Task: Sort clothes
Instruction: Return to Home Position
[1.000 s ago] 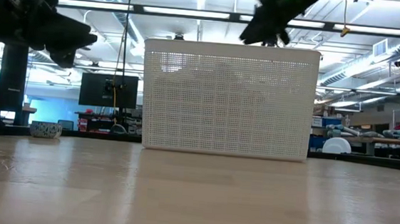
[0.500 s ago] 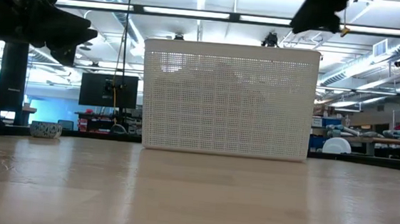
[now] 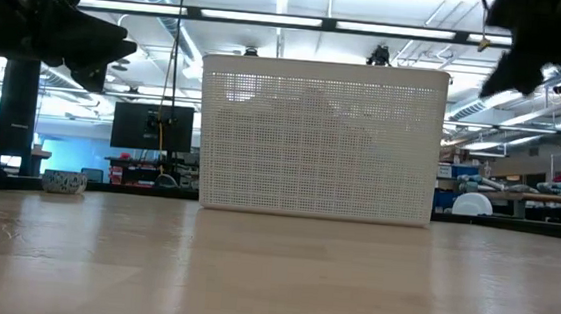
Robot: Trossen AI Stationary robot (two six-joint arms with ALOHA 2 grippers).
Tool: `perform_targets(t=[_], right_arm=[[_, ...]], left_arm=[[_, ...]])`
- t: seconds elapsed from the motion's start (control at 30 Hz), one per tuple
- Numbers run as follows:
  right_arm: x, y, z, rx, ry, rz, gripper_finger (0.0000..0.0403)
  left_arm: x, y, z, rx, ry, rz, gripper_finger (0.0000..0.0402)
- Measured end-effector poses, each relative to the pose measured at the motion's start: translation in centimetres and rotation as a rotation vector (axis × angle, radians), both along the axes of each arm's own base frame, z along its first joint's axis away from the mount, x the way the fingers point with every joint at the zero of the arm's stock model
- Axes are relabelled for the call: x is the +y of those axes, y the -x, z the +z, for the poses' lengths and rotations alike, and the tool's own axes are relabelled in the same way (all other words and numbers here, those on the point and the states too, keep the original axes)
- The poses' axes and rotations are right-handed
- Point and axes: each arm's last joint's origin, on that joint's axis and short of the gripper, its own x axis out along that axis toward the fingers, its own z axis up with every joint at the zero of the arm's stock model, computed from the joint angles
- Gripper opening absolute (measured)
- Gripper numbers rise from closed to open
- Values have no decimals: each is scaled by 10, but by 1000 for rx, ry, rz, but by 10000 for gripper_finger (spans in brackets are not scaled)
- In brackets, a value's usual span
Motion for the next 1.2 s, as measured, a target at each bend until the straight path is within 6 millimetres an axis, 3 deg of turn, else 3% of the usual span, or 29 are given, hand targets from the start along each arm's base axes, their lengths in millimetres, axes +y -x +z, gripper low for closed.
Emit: perform_targets(t=[0.2, 0.3, 0.47, 0.83, 1.2], right_arm=[[-2, 1, -63, -5, 10, -128, 115], [-2, 0, -92, -29, 17, -86, 113], [1, -1, -118, -185, -12, 23, 114], [3, 11, -129, -446, 31, 206, 114], [0, 26, -111, -670, 131, 221, 114]], left_arm=[[0, 0, 0, 0, 0, 0, 131], [0, 0, 0, 0, 0, 0, 131], [0, 0, 0, -1, 0, 0, 131], [0, 0, 0, 0, 0, -1, 131], [0, 0, 0, 0, 0, 0, 131]])
